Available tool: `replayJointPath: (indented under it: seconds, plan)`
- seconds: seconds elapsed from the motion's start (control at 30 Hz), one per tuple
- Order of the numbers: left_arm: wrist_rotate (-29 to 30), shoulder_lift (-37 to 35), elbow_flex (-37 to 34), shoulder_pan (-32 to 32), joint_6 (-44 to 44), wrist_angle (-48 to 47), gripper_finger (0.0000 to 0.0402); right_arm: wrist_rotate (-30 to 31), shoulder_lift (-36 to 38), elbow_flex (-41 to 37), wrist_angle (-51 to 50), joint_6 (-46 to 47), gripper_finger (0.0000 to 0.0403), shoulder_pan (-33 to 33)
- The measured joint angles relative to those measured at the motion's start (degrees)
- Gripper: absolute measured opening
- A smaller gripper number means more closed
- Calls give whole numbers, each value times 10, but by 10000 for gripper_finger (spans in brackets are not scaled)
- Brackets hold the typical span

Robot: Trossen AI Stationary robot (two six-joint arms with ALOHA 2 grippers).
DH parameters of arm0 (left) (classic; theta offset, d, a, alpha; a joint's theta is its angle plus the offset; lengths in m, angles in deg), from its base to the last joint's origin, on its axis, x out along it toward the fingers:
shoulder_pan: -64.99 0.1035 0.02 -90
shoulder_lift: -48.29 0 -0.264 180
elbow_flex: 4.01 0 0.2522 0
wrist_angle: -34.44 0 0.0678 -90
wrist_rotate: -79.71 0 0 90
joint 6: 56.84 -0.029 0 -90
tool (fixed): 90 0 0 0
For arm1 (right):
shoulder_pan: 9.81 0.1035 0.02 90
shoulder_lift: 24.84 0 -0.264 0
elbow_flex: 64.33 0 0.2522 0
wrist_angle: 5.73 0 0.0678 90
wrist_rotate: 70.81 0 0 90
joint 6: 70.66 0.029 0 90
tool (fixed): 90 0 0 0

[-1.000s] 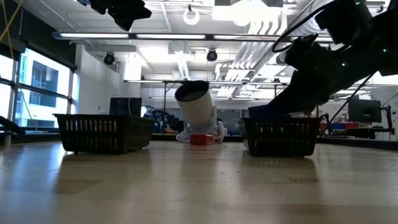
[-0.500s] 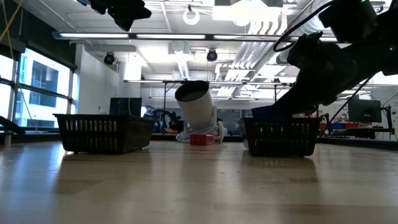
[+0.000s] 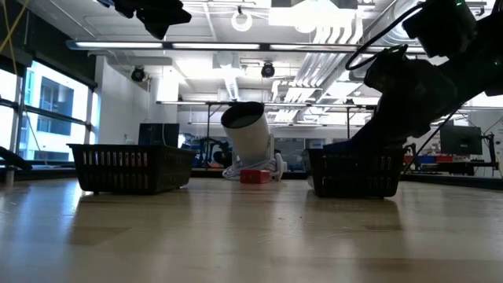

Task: Pick & Place Office items
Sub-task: Put the blue digital clock into the right black bin, then put the light blue digital clock into the right black bin

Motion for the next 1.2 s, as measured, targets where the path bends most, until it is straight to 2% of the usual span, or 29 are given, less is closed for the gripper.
replayJointPath:
  seconds: [0.67,0.8,0.9,1.2]
  plan:
    - [2,0,0,0,0,0,124,-5,0,0,-14,7,45,0]
    - [2,0,0,0,0,0,124,2,0,0,-14,16,78,0]
    - [2,0,0,0,0,0,124,4,0,0,-14,17,88,0]
    - [2,0,0,0,0,0,124,3,0,0,-11,9,64,0]
